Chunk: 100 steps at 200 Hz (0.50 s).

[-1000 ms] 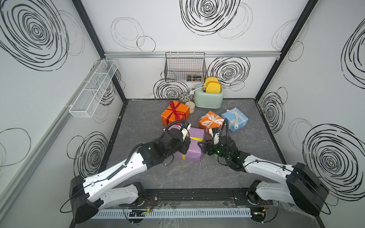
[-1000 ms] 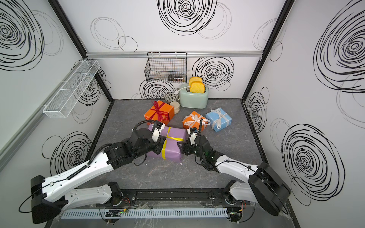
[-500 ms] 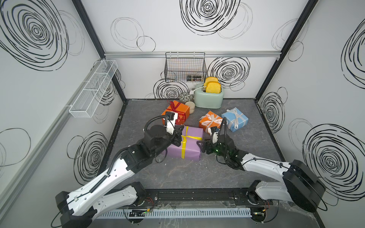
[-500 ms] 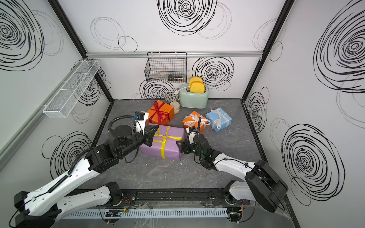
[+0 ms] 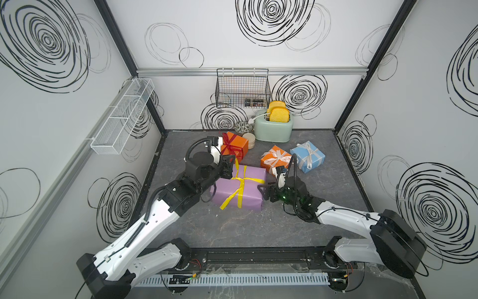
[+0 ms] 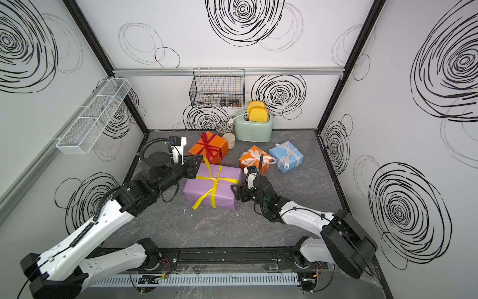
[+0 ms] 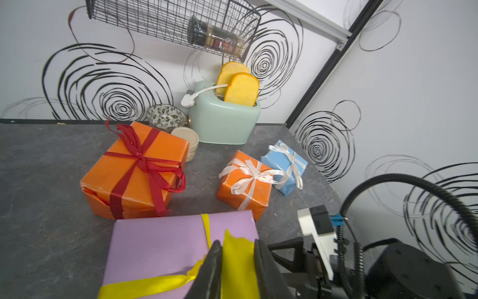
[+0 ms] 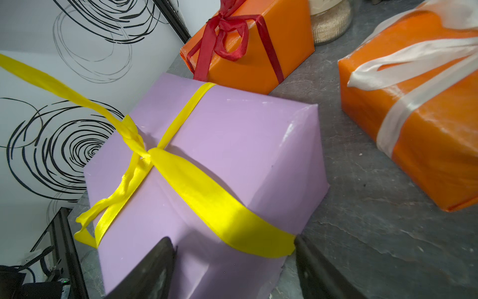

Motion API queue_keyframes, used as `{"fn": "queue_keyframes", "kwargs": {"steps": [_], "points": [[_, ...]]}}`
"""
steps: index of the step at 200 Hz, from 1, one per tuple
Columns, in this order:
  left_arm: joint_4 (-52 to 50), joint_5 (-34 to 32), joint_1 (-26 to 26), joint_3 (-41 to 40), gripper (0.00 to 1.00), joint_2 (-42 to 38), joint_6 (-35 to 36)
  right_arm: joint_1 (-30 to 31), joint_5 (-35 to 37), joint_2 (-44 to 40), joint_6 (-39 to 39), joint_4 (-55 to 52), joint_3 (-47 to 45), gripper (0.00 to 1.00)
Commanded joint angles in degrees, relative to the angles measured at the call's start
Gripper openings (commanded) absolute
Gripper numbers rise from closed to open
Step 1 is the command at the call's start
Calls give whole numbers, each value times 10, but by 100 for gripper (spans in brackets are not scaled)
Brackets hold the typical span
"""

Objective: Untie the ribbon bows on the gift boxes
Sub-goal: Untie the ribbon from the gift box.

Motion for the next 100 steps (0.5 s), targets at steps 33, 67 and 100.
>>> {"fn": "queue_keyframes", "kwargs": {"steps": [33,67,100], "points": [[-50,11,107,13,82,25,-101,-1,11,13,-7,-54,-6,75],[-49,49,146,-39,97,41,-139,-1,12,12,-9,-53,-7,75],[-12,113,140,-82,99,61,-134,0,19,4,-12,-54,-8,75]]}}
